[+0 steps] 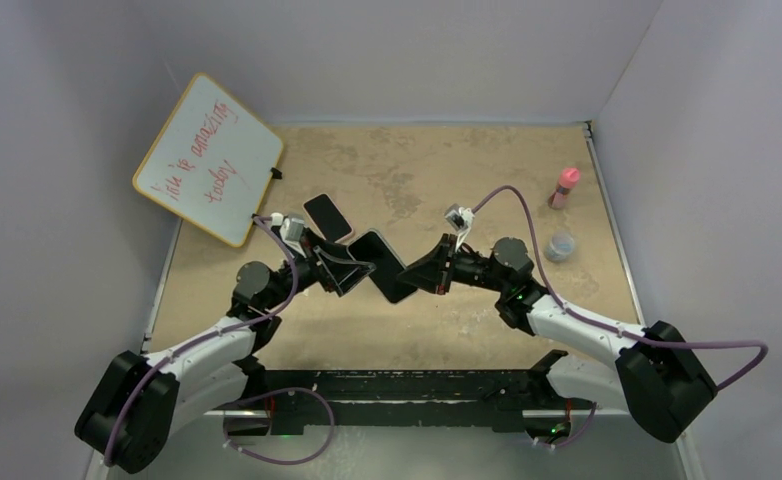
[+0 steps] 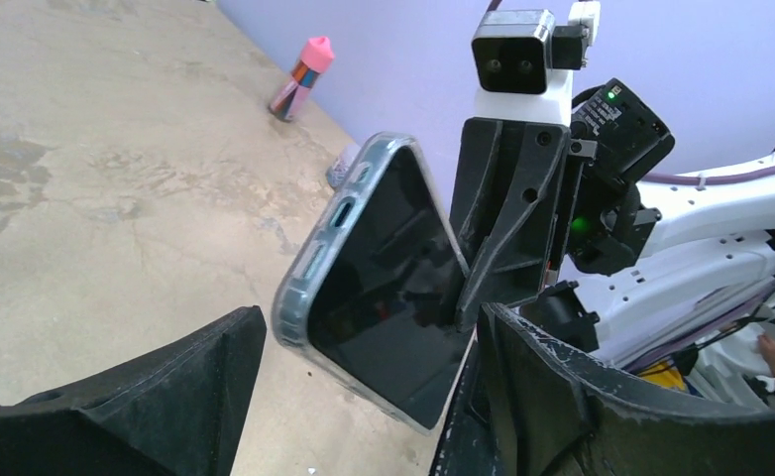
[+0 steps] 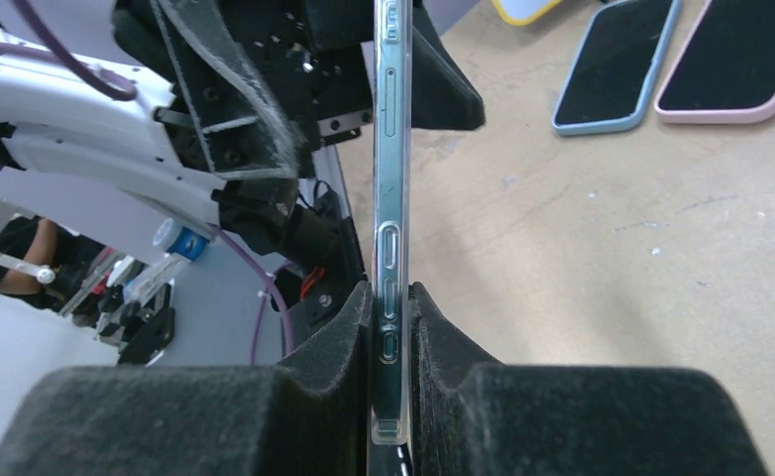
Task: Take the phone out of the phone case
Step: Pick up the phone at the center of the board, then remove the phone case from the phone.
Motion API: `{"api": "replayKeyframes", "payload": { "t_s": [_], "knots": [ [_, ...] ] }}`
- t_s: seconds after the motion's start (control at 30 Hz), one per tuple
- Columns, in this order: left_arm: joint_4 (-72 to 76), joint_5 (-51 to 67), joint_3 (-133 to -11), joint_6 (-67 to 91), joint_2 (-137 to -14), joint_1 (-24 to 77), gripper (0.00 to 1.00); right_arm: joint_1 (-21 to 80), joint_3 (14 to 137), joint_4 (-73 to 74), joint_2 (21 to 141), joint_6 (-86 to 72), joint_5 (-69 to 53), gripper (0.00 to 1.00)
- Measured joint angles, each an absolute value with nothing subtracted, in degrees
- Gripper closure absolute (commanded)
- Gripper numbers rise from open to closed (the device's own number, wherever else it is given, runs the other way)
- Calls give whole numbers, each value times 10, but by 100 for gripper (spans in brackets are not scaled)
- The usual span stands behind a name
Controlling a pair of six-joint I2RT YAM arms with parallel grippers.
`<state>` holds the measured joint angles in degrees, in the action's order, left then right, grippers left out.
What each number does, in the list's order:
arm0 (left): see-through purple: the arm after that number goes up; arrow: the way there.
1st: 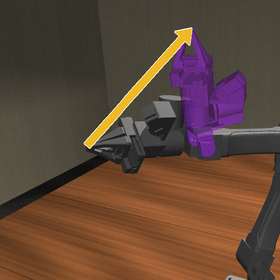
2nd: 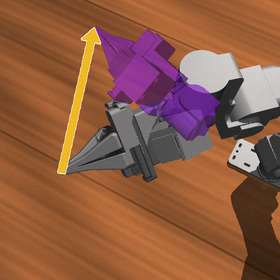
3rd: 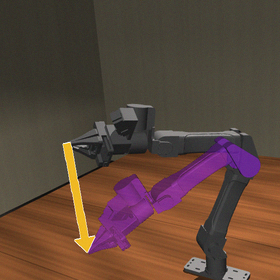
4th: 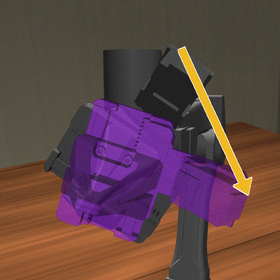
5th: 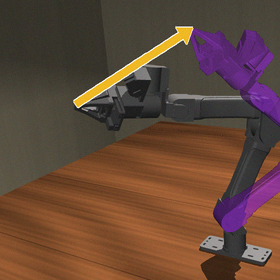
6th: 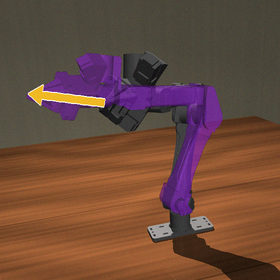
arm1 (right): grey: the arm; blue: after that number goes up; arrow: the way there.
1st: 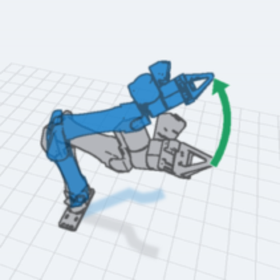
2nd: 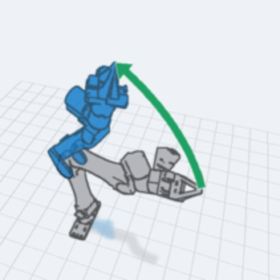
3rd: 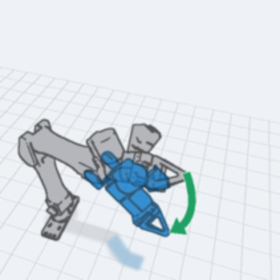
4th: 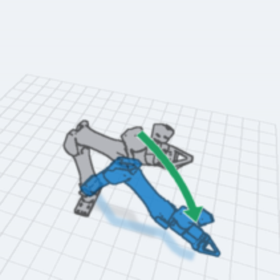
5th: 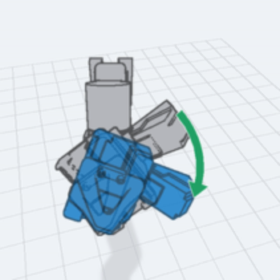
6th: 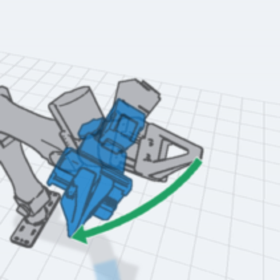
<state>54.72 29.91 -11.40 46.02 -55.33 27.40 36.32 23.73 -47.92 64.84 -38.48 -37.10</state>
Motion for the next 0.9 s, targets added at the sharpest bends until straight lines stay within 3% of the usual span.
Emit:
{"api": "replayKeyframes", "payload": {
  "t_s": [0.23, 0.67, 0.77, 0.83, 0.9],
  "knots": [
    [618, 309, -101, 503, -605, 274, 32, 363, 237, -525, 649, -416, -390, 100],
    [767, 347, -95, 577, -667, 274, 80, 363, 237, -578, 685, -446, -411, 99],
    [789, 352, -95, 596, -674, 274, 100, 363, 237, -587, 689, -446, -415, 89],
    [802, 354, -95, 611, -677, 274, 100, 362, 237, -594, 693, -447, -418, 83],
    [817, 352, -94, 626, -684, 274, 100, 362, 238, -601, 695, -450, -417, 67]
  ]
}}
